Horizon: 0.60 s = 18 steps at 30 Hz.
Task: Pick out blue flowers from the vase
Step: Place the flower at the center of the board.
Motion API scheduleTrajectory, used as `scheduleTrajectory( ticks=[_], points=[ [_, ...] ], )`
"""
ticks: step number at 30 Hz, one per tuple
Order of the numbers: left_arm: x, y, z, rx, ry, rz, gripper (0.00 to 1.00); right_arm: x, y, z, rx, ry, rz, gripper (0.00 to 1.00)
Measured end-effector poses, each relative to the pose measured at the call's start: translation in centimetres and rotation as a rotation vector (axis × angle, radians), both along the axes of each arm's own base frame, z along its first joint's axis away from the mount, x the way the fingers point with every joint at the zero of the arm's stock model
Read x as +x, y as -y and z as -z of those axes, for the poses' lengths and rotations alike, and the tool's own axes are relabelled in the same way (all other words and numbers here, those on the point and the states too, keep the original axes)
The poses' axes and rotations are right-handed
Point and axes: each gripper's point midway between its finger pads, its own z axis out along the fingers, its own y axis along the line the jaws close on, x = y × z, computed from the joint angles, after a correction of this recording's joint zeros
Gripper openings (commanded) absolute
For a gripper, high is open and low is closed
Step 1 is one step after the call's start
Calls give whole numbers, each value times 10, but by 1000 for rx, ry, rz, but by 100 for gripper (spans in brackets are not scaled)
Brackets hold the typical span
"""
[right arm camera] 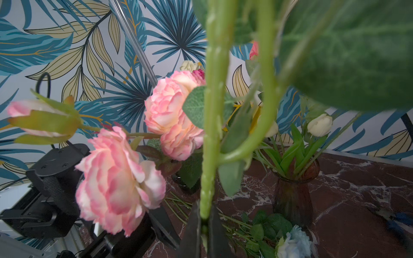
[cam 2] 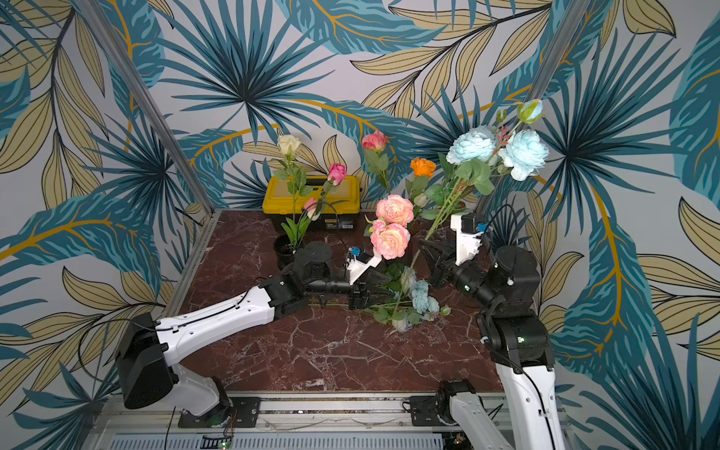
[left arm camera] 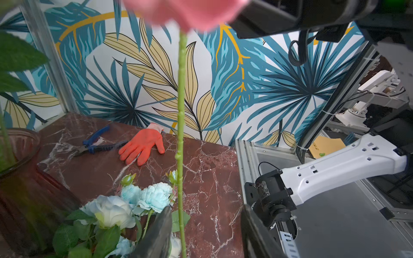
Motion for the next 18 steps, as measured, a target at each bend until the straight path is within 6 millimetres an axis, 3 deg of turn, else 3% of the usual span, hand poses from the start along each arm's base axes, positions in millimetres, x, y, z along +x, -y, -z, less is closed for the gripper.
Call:
scheduleTrajectory(
  ticks=[10, 18],
  points=[
    [7, 20, -3, -20, -5, 19, 51, 4, -8, 9, 56, -27, -46, 4],
    [13, 22, -7, -26, 9, -2, 49, 1, -11, 16, 78, -47, -70, 4]
  ],
)
